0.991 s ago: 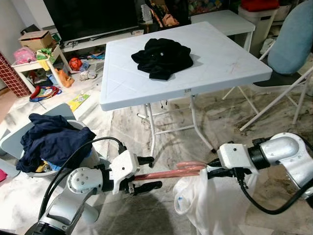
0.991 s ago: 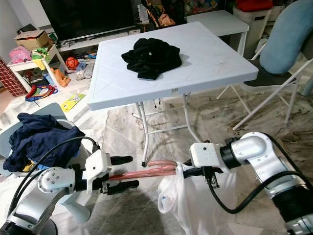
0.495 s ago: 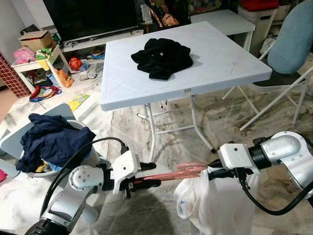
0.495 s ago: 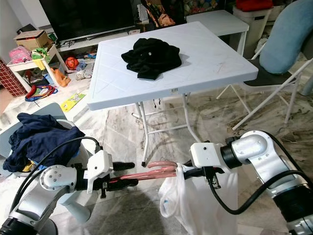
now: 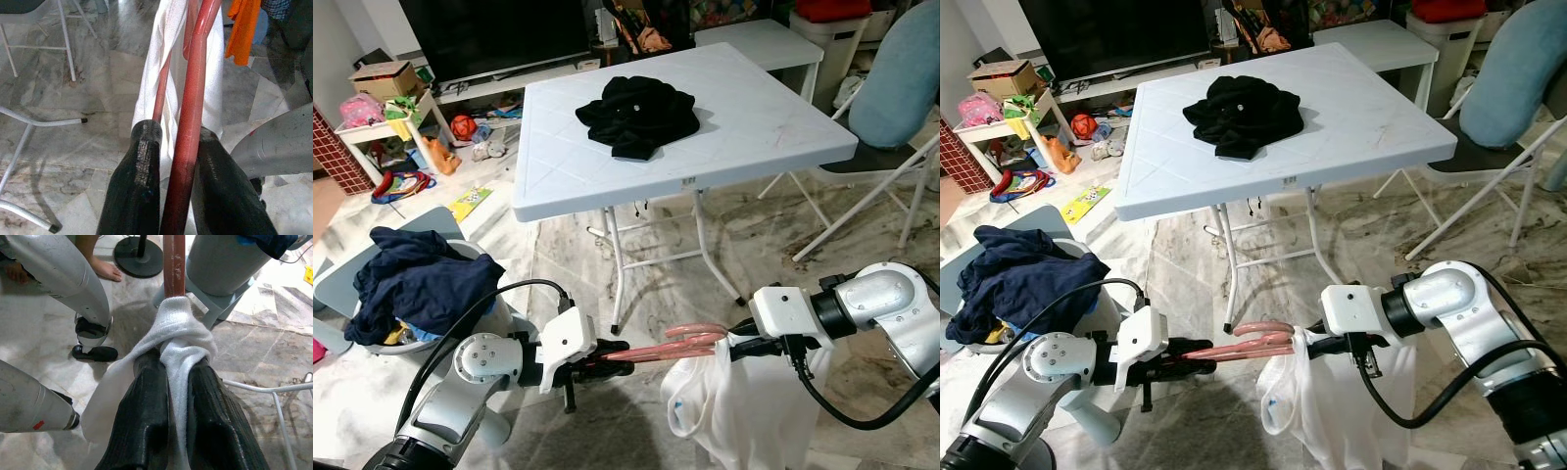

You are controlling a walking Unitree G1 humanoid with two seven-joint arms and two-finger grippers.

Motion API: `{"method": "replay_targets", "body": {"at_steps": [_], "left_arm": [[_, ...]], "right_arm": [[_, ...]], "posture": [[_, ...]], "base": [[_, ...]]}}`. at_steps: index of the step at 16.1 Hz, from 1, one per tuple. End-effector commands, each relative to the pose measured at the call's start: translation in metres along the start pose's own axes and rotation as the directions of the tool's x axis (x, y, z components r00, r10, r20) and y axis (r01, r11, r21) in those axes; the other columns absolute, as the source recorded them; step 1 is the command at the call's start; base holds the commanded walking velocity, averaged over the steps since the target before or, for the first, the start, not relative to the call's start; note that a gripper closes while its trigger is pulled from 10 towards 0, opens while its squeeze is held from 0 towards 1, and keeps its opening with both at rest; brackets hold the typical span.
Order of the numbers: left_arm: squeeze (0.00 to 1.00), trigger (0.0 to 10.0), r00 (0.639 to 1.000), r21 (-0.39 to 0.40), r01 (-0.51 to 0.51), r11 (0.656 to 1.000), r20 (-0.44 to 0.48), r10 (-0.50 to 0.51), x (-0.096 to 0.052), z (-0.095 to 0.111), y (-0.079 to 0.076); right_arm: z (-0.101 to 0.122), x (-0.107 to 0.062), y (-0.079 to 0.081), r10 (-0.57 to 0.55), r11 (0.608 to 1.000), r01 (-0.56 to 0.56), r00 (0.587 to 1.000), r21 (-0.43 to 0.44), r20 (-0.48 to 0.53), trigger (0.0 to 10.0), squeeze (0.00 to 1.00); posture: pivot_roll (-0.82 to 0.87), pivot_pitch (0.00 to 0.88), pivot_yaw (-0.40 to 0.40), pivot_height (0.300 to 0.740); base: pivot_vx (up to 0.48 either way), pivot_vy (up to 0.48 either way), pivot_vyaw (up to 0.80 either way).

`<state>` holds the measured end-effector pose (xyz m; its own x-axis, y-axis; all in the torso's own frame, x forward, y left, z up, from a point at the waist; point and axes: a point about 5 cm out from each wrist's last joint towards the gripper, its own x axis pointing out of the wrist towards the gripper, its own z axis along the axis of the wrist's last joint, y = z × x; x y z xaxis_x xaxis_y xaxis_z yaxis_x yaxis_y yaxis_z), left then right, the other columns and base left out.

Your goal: Hang hanger

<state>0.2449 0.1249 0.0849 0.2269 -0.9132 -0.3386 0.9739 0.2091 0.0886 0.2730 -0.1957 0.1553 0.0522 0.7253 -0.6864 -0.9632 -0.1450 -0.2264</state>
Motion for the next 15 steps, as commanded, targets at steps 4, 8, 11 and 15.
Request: {"method": "replay_targets", "body": {"at_steps": [4,8,11,15], "left_arm": [[0.0,0.0,1.0,0.012,-0.021,1.0,-0.017,0.021,-0.004,0.0,0.006],[0.0,0.0,0.998,-0.028,-0.049,0.998,0.026,0.05,-0.003,0.002,0.006],[0.0,0.0,0.992,-0.062,-0.103,0.993,0.064,0.107,-0.005,0.003,0.008],[0.0,0.0,0.952,-0.137,-0.255,0.957,0.141,0.273,-0.006,0.007,0.016]], "right_arm": [[0.017,-0.004,-0.011,-0.031,0.997,0.034,0.999,-0.072,0.041,10.0,0.0],[0.015,-0.001,-0.018,-0.079,0.994,0.083,0.995,-0.064,0.054,10.0,0.0],[0.011,0.0,-0.032,-0.177,0.978,0.179,0.984,-0.103,0.025,10.0,1.0],[0.007,0.002,-0.047,-0.29,0.943,0.284,0.957,-0.175,-0.007,10.0,1.0]], "posture": [[-0.22,0.0,0.129,0.74],[-0.21,0.0,0.129,0.74],[-0.21,0.0,0.124,0.74],[-0.2,0.0,0.117,0.74]], "base": [[0.0,0.0,0.0],[0.0,0.0,0.0],[0.0,0.0,0.0],[0.0,0.0,0.0]]}}
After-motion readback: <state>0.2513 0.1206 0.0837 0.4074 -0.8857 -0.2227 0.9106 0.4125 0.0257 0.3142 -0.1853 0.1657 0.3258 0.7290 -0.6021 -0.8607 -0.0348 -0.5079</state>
